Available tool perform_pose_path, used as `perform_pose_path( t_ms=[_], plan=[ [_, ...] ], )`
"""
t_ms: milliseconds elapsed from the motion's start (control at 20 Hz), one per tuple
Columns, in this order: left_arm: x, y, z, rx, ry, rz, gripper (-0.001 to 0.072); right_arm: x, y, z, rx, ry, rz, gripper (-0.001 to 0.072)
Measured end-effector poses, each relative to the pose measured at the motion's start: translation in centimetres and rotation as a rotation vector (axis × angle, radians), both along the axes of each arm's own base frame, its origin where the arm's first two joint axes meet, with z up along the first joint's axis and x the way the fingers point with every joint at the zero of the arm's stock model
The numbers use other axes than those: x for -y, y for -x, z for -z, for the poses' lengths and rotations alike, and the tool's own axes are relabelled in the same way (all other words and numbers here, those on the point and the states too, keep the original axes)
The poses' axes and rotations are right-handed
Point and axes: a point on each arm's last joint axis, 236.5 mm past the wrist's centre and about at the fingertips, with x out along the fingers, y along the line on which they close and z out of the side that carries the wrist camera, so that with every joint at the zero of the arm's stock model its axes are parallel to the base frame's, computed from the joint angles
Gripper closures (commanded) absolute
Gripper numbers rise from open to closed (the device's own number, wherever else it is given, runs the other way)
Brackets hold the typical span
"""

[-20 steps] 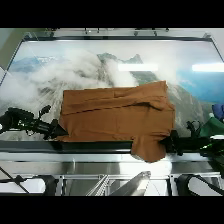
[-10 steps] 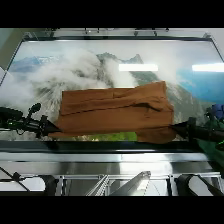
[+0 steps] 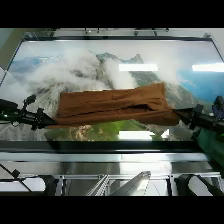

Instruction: Fold the shirts.

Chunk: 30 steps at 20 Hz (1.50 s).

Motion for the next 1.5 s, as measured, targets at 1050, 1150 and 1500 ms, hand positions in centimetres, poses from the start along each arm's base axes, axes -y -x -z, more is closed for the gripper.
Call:
perform_pose_path(
  t_ms=[1050, 1150, 1500],
  plan=[
    [2.9, -15.8, 3.5, 0.042, -0.091, 0.104, 0.0699, 0.5, -16.1, 10.4, 0.052, 0.328, -0.069, 0.0686],
    [2.9, -16.0, 3.8, 0.038, -0.092, 0.106, 0.0544, 0.5, -16.1, 10.7, 0.055, 0.341, -0.074, 0.0518],
    [2.4, -14.7, 3.4, -0.067, -0.091, 0.093, 0.0374, 0.9, -15.3, 10.6, 0.043, 0.342, -0.104, 0.0085]
  ],
)
